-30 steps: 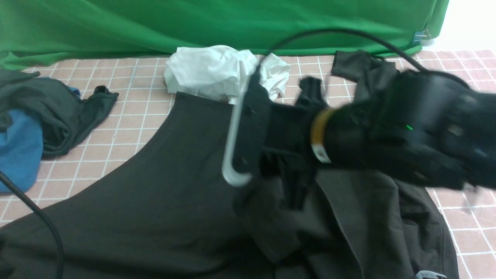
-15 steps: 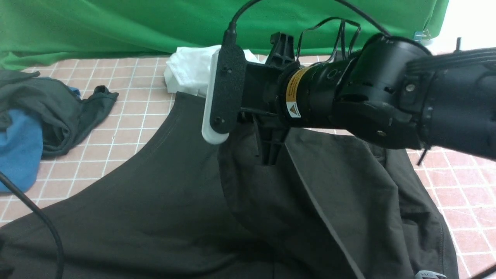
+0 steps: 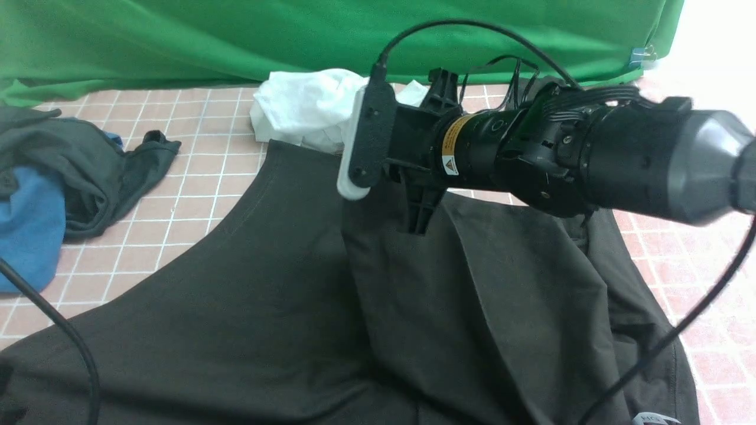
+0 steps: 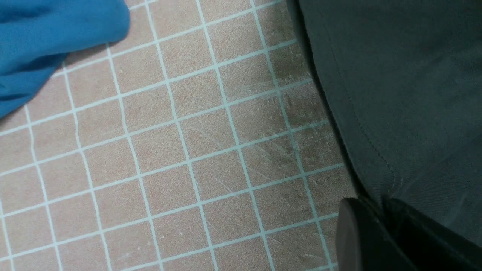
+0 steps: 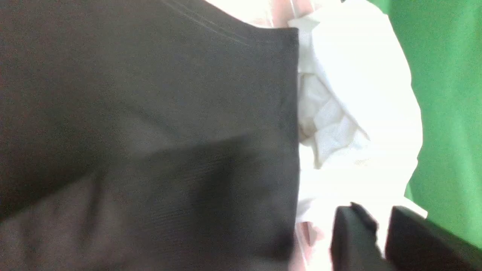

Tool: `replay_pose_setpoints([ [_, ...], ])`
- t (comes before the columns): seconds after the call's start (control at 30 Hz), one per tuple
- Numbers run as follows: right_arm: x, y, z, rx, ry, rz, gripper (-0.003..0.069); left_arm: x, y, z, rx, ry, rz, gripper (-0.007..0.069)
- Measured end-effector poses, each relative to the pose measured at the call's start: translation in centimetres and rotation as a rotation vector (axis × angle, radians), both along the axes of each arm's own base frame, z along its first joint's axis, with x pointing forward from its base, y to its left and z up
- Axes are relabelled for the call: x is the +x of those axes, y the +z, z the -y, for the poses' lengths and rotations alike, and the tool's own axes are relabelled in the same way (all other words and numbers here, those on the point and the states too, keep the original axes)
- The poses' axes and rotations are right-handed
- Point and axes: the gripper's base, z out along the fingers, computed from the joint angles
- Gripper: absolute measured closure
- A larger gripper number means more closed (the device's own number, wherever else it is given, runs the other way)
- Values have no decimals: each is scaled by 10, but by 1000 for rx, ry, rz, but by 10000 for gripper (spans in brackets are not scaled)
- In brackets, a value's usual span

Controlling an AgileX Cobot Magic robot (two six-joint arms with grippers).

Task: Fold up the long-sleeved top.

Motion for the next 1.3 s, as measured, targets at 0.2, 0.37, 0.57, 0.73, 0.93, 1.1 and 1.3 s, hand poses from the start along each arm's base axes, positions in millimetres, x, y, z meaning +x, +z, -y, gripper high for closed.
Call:
replay_pose_setpoints([
  [0.2, 15, 6, 18, 131, -112, -19, 184, 0, 0, 0, 0, 0, 0, 589],
  [0.37, -6, 32, 26, 330, -413, -282, 211, 0, 0, 0, 0, 0, 0, 589],
  [0.57, -32, 29, -7, 315, -505, -688, 178, 1, 1, 0, -2, -4, 14, 589],
  [0.73, -23, 2, -37, 303, -499, -774, 131, 1, 1, 0, -3, -2, 15, 589],
  [0.93, -1, -30, -58, 266, -510, -736, 128, 1, 1, 0, -3, -2, 15, 589],
  [1.1, 8, -52, -65, 234, -527, -735, 128, 1, 1, 0, -3, -2, 15, 589],
  [1.3, 6, -66, -68, 197, -535, -757, 144, 1, 1, 0, -2, -2, 15, 589],
])
